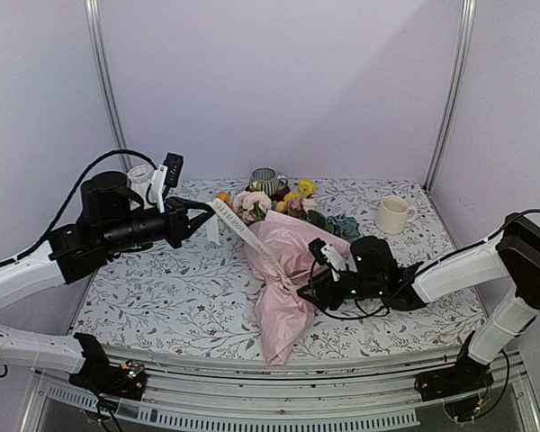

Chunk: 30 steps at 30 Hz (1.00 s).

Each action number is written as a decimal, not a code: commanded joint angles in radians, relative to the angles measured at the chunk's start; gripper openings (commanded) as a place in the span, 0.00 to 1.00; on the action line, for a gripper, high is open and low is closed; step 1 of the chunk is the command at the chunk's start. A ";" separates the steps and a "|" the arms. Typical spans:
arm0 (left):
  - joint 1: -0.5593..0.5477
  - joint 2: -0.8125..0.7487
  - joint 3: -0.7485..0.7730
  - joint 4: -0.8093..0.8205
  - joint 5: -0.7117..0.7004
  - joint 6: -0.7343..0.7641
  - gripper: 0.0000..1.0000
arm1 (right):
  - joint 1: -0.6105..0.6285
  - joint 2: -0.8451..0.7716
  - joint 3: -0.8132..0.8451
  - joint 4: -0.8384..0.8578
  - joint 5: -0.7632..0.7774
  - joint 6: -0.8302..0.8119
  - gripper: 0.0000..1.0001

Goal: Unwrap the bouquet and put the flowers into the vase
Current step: Untie the ribbon from the tied bouquet.

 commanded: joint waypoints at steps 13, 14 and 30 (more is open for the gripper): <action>0.019 -0.044 -0.007 -0.003 -0.059 -0.007 0.00 | 0.001 0.003 0.020 0.030 -0.007 -0.007 0.05; 0.019 -0.046 -0.009 -0.006 -0.065 -0.006 0.00 | 0.000 -0.010 0.013 0.030 0.002 -0.006 0.03; 0.021 -0.132 -0.035 -0.023 -0.163 -0.008 0.00 | 0.001 -0.137 -0.047 0.003 0.191 0.031 0.02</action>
